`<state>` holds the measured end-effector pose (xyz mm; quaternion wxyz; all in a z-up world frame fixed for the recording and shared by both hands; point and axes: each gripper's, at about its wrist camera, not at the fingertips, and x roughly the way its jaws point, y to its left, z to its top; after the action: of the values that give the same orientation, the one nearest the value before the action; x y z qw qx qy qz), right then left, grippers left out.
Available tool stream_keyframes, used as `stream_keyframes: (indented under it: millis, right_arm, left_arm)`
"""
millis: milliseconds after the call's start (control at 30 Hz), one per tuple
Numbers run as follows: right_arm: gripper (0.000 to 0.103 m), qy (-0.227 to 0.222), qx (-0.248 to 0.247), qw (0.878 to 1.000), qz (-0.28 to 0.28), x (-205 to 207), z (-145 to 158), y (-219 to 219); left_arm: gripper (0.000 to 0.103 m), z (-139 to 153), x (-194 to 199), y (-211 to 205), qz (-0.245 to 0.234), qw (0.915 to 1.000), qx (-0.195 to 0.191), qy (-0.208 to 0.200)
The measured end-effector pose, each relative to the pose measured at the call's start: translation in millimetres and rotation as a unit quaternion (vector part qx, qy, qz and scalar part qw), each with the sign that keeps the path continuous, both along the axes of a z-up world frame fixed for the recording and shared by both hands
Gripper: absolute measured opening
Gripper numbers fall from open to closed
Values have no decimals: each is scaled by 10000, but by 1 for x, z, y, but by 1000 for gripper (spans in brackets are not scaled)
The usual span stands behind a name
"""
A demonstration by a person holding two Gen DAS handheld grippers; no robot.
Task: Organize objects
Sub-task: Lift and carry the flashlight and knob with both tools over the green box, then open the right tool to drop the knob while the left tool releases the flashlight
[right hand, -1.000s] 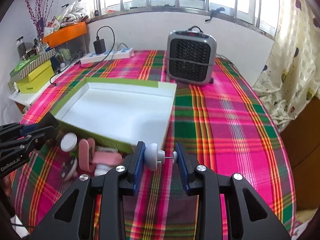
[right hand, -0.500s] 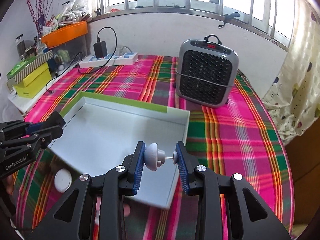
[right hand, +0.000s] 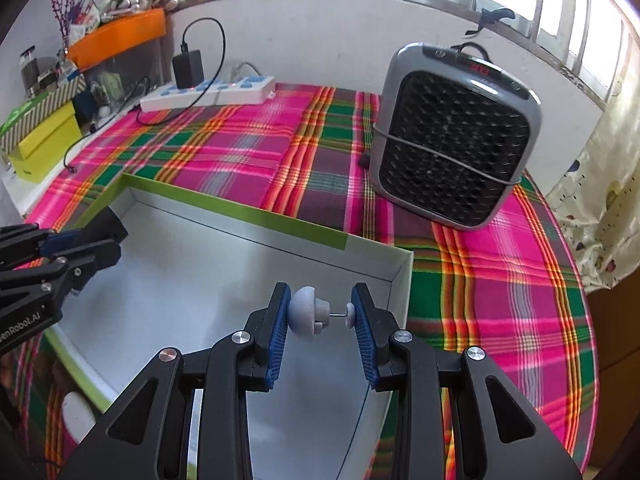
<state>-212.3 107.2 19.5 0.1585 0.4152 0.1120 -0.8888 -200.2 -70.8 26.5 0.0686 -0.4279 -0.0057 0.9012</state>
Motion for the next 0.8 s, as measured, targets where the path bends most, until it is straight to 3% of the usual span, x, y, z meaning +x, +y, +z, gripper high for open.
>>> stream_keyframes:
  millis: [800]
  right_arm:
    - [33,-14,300,9995,51,-6,-10,-13]
  left_arm:
    - [22,-9,-12,1,6,9999,-109,-78]
